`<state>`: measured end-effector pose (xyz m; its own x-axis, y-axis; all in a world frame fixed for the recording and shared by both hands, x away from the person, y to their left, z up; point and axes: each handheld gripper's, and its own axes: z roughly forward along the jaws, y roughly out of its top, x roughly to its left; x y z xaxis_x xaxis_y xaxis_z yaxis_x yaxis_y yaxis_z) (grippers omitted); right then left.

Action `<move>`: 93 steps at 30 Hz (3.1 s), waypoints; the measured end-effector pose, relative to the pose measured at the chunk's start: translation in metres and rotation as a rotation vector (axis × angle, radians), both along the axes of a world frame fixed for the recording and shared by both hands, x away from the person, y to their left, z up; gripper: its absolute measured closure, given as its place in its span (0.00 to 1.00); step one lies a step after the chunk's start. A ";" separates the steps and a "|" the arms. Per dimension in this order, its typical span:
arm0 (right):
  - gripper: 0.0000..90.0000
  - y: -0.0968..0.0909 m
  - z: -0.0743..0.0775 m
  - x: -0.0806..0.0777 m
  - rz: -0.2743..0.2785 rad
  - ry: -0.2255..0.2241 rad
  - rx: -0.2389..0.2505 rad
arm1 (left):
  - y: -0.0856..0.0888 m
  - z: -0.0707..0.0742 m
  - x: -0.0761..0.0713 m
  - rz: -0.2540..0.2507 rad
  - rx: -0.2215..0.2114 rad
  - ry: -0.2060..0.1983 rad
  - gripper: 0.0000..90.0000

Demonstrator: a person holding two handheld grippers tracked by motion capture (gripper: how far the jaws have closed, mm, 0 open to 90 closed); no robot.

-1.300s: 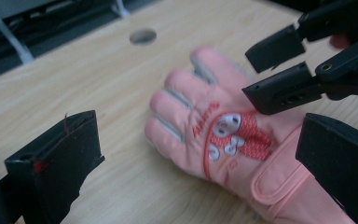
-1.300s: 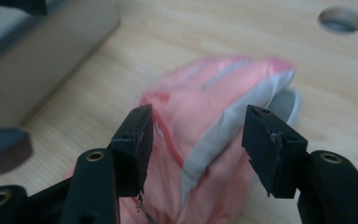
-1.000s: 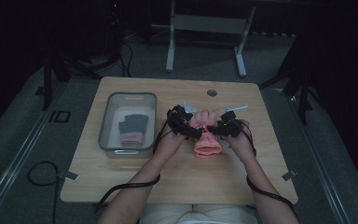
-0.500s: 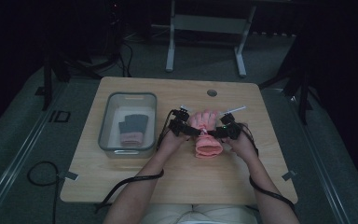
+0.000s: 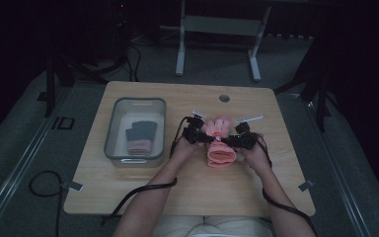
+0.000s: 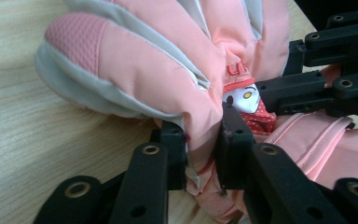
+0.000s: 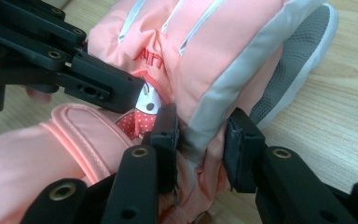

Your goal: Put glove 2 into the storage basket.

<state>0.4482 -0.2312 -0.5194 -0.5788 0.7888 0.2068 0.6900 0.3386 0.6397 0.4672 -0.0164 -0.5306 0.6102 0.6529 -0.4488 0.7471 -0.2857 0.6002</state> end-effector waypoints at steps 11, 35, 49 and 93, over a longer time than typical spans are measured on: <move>0.79 0.002 0.026 -0.006 -0.003 -0.045 0.071 | 0.010 0.040 -0.009 0.015 0.010 -0.061 0.87; 0.79 0.085 0.106 -0.003 0.123 -0.152 0.138 | 0.093 0.127 -0.035 0.144 0.045 -0.174 0.87; 0.79 0.155 0.127 -0.001 0.216 -0.177 0.153 | 0.163 0.152 -0.057 0.259 0.083 -0.219 0.87; 0.67 0.283 0.039 0.042 0.361 -0.011 -0.051 | 0.247 0.051 -0.048 0.489 0.253 -0.030 0.57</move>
